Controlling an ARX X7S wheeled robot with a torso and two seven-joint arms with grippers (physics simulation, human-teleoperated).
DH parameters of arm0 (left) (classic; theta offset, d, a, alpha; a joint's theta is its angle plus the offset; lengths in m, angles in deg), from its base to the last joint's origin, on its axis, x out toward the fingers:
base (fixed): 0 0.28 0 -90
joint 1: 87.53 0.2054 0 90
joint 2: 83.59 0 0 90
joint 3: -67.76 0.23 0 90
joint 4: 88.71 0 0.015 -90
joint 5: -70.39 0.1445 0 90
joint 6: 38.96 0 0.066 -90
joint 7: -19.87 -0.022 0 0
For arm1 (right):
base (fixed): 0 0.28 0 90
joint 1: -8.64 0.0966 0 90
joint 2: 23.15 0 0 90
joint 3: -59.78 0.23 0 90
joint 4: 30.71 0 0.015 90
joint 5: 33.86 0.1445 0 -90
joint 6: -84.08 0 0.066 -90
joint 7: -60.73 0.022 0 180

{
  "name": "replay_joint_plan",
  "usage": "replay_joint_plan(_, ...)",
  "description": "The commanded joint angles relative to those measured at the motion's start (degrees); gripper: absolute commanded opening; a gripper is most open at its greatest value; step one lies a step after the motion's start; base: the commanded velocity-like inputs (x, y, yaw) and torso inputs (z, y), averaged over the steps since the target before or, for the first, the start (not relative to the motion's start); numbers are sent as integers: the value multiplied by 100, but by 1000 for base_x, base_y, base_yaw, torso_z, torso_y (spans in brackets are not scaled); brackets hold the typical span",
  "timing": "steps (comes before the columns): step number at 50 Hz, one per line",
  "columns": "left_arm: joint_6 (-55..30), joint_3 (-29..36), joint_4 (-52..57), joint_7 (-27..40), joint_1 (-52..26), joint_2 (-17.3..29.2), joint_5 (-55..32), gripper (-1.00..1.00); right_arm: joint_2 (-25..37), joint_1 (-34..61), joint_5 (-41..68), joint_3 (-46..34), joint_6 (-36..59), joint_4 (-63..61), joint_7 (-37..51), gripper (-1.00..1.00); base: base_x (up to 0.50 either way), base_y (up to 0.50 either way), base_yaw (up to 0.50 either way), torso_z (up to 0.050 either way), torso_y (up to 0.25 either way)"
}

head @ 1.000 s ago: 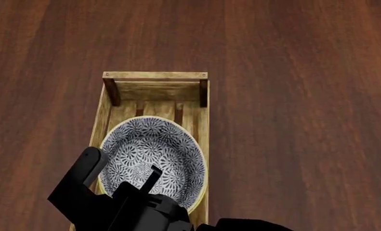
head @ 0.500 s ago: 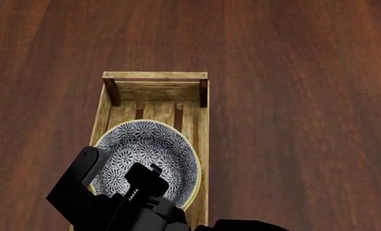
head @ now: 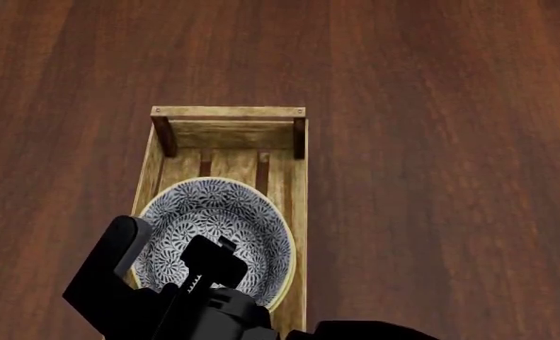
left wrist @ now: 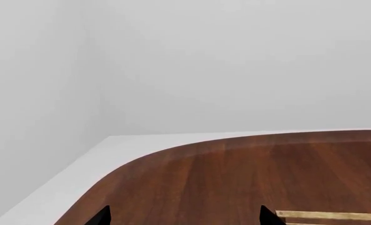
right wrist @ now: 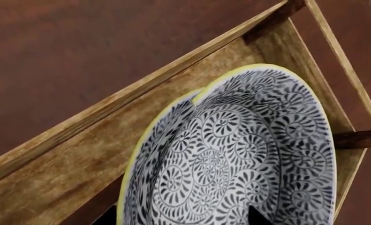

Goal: Stack the left bowl on the right bowl and place them in the tray.

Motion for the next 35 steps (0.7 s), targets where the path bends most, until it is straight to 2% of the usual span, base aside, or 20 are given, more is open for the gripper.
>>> replay_joint_plan(1,-15,-14,37,40,-2,26,-48,100,93,30,565,84,-24,-455,258,100,0,0,0,0,0)
replay_joint_plan(14,-24,-15,70,80,-6,57,-83,100,449,73,943,411,8,-1326,885,100,0,0,0,0,0)
replay_joint_plan(21,-18,6,73,90,-12,68,-85,100,493,76,922,421,-29,-1297,884,100,-1,0,0,0,0)
replay_joint_plan(35,41,9,55,92,19,84,-74,100,747,309,1510,782,187,-2108,1685,100,0,0,0,0,0)
